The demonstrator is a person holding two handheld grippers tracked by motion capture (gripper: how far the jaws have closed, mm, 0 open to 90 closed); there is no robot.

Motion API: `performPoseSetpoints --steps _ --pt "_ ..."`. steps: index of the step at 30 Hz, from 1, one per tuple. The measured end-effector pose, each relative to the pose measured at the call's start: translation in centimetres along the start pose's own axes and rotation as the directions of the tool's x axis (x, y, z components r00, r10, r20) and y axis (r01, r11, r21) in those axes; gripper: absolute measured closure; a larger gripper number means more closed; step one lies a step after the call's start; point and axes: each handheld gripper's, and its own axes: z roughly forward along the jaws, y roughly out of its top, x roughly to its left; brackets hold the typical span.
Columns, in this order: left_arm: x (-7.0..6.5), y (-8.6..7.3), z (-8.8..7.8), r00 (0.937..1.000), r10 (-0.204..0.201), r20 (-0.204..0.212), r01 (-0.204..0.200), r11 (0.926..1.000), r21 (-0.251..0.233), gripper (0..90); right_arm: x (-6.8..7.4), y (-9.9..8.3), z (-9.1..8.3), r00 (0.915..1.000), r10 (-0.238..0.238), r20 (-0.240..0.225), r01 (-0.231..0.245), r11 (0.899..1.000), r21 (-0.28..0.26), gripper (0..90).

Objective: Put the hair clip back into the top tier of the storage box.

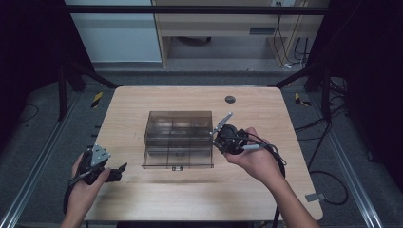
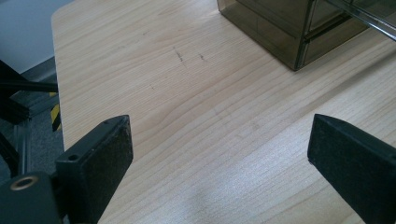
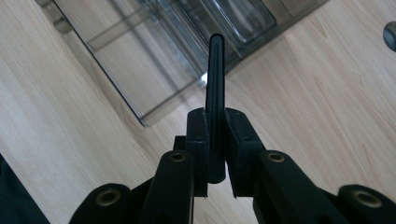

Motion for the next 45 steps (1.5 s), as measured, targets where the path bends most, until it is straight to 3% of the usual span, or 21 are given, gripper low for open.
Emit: performPoseSetpoints --steps 6,23,45 --pt "0.0 0.0 0.0 1.0 -0.002 -0.001 0.002 1.0 0.0 7.0 0.7 1.6 0.3 1.0 -0.003 -0.003 0.003 1.0 -0.003 81.0" --pt "0.1 0.0 0.0 1.0 0.003 -0.004 -0.003 1.0 0.003 6.9 2.0 4.0 1.1 0.9998 -0.015 -0.016 0.015 1.0 0.008 81.0" --pt "0.2 -0.1 -0.1 1.0 0.003 -0.003 -0.003 1.0 0.003 7.0 3.5 4.5 3.4 0.9977 -0.032 -0.059 0.035 0.998 0.053 81.0"
